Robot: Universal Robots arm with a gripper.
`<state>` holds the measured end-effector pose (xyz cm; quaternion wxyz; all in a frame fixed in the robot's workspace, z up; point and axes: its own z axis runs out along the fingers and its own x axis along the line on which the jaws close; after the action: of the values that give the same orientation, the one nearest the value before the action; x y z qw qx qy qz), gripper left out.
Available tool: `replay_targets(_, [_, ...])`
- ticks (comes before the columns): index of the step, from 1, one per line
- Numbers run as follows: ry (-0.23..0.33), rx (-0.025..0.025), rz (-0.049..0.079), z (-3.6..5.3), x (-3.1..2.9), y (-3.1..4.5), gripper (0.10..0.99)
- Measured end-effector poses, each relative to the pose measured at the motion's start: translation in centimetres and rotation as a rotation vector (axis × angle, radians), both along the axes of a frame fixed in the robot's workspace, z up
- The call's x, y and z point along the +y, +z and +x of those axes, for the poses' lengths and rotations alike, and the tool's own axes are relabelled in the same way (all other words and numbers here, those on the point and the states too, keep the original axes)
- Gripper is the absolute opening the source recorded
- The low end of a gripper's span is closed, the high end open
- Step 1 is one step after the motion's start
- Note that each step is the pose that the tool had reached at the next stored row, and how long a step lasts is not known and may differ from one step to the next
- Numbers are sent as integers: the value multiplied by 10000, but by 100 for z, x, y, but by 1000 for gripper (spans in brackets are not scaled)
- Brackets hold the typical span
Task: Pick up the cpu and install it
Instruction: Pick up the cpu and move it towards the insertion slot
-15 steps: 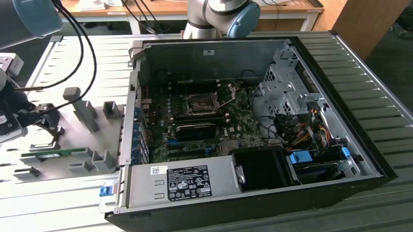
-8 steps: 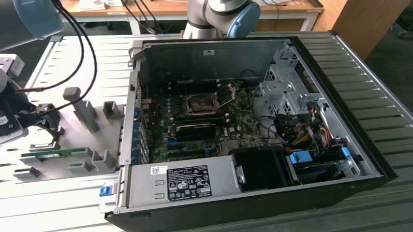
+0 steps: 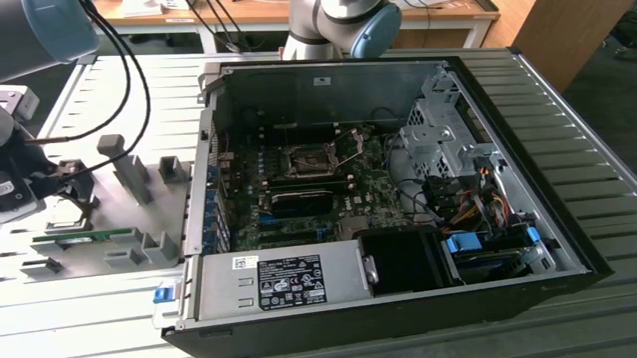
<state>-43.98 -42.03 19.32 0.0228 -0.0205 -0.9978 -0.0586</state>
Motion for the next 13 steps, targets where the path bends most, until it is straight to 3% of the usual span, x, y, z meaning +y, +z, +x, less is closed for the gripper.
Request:
replay_targets(5, [1,2,-75,0,0,-23,706])
replay_targets(9, [0,-1,-262,0,4,-36,706])
replay_targets(13, [1,-15,-279,0,4,-52,706])
